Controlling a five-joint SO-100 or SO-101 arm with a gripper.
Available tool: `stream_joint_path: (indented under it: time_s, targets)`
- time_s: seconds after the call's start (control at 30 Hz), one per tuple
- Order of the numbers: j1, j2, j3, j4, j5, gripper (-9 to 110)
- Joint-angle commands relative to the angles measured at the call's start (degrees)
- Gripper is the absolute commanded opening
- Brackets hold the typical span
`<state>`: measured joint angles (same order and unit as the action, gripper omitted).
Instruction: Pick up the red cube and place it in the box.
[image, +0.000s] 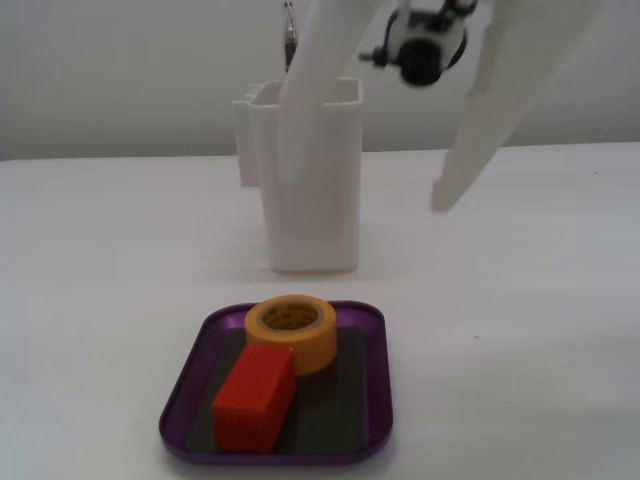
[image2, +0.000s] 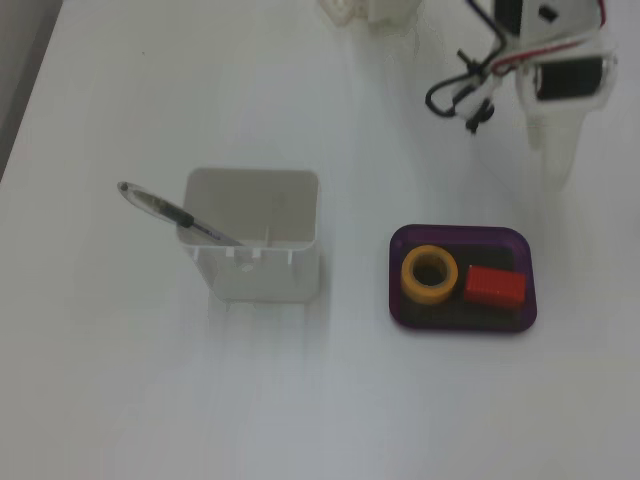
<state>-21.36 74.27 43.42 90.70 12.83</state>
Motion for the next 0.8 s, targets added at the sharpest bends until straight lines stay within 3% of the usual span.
stream_joint_path:
  time_s: [0.0,0.23,0.63,0.77]
  targets:
    - [0.18,12.48,-2.02,3.69,-0.53,21]
    - [3.43,29.79,6.59,5.89,-0.53,21]
    - [11.60,66.36,52.21,2.55,-0.88,21]
    - [11.60,78.93,68.82,-1.14,-5.10,21]
